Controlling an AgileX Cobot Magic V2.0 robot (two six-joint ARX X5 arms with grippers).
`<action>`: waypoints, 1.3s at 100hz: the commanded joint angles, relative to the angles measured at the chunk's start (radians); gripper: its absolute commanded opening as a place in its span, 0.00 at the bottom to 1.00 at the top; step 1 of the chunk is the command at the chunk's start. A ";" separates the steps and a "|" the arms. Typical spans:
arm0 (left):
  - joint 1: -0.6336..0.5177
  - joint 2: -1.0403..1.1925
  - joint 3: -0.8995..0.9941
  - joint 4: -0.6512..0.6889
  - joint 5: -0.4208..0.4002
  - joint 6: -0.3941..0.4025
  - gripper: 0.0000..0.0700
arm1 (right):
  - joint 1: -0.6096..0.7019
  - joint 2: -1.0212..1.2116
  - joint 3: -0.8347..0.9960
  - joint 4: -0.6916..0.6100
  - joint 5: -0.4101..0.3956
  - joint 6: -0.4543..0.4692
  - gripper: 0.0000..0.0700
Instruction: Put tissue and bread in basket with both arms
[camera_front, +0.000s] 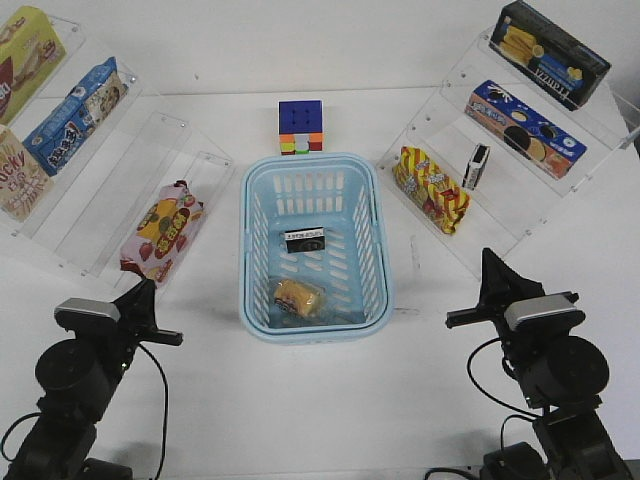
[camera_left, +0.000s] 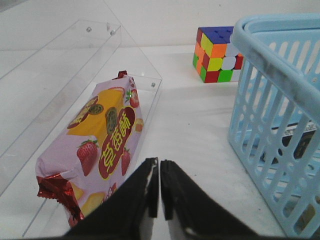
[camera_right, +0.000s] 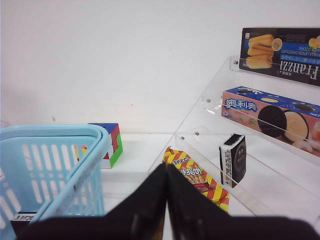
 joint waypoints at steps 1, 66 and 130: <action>-0.001 -0.021 0.021 0.011 -0.001 -0.005 0.00 | 0.002 0.002 0.008 0.011 0.000 0.005 0.00; 0.102 -0.307 -0.177 0.078 -0.005 0.082 0.00 | 0.002 0.003 0.008 0.011 0.000 0.005 0.00; 0.213 -0.545 -0.523 0.073 0.034 0.047 0.00 | 0.002 0.002 0.008 0.038 0.000 0.005 0.00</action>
